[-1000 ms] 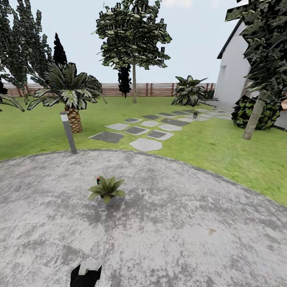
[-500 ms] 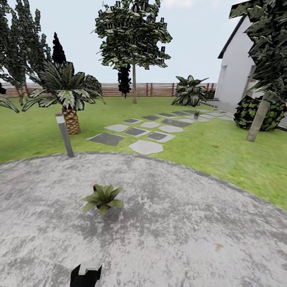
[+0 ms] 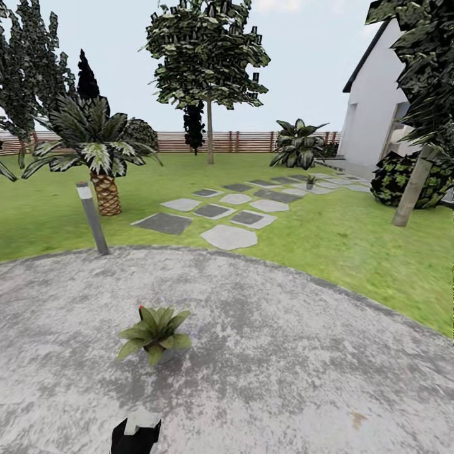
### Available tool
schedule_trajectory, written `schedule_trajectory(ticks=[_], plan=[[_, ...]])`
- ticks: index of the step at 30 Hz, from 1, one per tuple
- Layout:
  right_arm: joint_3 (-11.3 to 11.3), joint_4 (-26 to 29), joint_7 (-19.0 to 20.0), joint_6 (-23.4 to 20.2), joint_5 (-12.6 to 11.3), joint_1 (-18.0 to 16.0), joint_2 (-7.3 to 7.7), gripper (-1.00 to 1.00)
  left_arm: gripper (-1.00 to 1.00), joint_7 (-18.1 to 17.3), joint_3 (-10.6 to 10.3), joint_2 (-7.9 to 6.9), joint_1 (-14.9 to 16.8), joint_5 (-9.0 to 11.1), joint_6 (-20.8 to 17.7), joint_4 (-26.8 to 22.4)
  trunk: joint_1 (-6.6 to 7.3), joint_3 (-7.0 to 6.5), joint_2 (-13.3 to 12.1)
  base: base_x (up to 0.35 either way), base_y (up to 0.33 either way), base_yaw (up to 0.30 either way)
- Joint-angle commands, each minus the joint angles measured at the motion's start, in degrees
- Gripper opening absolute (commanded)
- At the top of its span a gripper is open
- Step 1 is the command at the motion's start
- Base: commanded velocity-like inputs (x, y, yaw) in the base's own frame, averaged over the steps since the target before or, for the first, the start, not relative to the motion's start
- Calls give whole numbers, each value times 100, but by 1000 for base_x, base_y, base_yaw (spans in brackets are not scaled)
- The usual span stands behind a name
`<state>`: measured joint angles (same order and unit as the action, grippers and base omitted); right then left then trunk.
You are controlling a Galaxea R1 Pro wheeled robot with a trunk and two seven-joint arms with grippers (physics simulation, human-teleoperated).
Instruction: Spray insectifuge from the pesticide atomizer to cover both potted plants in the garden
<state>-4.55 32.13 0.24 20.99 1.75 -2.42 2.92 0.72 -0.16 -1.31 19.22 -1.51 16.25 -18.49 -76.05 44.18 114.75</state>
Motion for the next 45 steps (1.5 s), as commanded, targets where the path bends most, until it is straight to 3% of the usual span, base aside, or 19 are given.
schedule_trajectory(ticks=[1, 40, 45], plan=[[-12, -5, 3, 18, 19, -4, -2, 100, 100, 7, -2, -1, 3, -16, 19, 3, -3, 5, 2, 339, 0, -145], [-11, -5, 3, 12, 19, -4, -2, 100, 100, 7, -10, 3, 3, -25, 19, 3, -3, 5, 2, 339, -4, -266], [-11, -5, 2, 16, 19, -4, -2, 100, 100, 7, -4, -1, 3, -18, 19, 3, -3, 5, 2, 297, -137, -72]])
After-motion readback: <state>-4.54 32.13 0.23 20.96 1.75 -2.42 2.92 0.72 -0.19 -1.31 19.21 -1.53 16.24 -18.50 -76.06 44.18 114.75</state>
